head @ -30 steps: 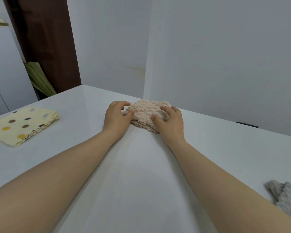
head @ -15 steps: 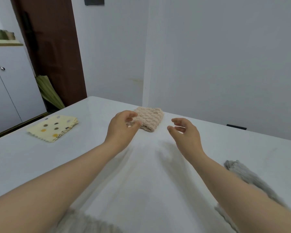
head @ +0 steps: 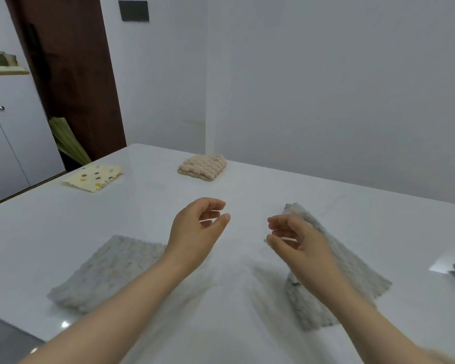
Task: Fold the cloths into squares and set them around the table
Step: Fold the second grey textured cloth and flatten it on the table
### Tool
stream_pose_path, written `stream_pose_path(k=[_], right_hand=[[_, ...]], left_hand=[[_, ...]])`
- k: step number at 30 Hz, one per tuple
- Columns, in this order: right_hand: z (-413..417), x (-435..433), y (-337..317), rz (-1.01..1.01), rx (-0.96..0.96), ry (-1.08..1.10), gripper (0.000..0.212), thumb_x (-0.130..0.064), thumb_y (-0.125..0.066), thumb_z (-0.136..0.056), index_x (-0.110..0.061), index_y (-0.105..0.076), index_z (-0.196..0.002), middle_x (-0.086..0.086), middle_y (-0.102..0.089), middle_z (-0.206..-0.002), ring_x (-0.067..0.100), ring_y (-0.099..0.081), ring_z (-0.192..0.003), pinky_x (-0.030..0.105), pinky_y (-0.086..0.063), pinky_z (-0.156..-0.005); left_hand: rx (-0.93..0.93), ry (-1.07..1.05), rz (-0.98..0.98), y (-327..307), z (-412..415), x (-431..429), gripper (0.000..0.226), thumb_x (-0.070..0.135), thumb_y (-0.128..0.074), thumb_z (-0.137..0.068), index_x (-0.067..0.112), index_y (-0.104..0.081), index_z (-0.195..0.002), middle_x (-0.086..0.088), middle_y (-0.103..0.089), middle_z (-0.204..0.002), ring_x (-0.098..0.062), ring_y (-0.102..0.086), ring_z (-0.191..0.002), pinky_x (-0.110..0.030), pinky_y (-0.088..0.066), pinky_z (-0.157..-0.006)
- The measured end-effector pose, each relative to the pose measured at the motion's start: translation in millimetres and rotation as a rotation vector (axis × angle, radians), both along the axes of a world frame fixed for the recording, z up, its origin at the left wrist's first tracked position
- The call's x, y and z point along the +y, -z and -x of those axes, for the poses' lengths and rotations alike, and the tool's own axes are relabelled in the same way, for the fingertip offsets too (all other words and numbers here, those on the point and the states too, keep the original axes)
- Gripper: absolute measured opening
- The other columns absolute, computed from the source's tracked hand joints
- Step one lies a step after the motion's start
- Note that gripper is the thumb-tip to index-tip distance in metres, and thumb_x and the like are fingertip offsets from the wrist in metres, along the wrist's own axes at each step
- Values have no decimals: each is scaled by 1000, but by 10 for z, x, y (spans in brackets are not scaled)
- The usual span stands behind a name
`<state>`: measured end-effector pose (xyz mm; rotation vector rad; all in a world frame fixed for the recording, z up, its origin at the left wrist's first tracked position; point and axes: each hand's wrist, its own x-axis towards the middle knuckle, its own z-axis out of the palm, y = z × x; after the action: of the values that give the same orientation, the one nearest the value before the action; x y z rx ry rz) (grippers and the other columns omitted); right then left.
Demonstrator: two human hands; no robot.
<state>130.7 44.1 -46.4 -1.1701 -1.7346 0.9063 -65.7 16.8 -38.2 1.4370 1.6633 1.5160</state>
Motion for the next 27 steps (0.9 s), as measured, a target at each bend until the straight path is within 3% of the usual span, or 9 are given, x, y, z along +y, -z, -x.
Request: stream_pose_path(k=[8,16,20,23,27], right_hand=[[-698,-781,160,9,-62,81,23,-13,-66,-86,-31,-65,-100,-14,-69,-98,-4,-62,-94,22,-51,-87],[-949,-1102,290,37,-199,85,23,-15,-66,-85,-35,-63,-95,-17,-67,-96,-6,-61,-89,15,-48,-81],[-906,-1099,406,29,-305,83,27,-18,-65,-86,-27,-65,-111,-16,-65,-109,-5,-58,-100,10,-42,-84],[-840,-1037,459,17,-409,82,35,-22,-63,-87,-22,-62,-122,-12,-61,-121,3,-54,-112,17,-39,-95],[-719,-884,516,-12,-488,89,39,-27,-63,-86,-21,-59,-125,-9,-57,-125,10,-50,-120,21,-38,-96]], left_hand=[[-171,39,63,330,-724,-827,15,17,-68,-84,24,-68,-97,16,-69,-99,6,-63,-88,-5,-46,-67],[-251,40,78,499,-1094,-1264,15,13,-68,-84,22,-69,-96,14,-71,-97,6,-63,-87,-5,-47,-72],[-208,36,102,581,-1160,-1338,16,13,-68,-84,24,-69,-96,15,-70,-97,7,-62,-88,-3,-44,-71],[-156,26,123,641,-1123,-1342,17,15,-67,-84,26,-68,-97,16,-69,-99,9,-61,-89,-2,-44,-73],[-147,8,142,710,-1070,-1336,17,15,-67,-85,25,-68,-97,16,-68,-100,10,-61,-90,-1,-43,-73]])
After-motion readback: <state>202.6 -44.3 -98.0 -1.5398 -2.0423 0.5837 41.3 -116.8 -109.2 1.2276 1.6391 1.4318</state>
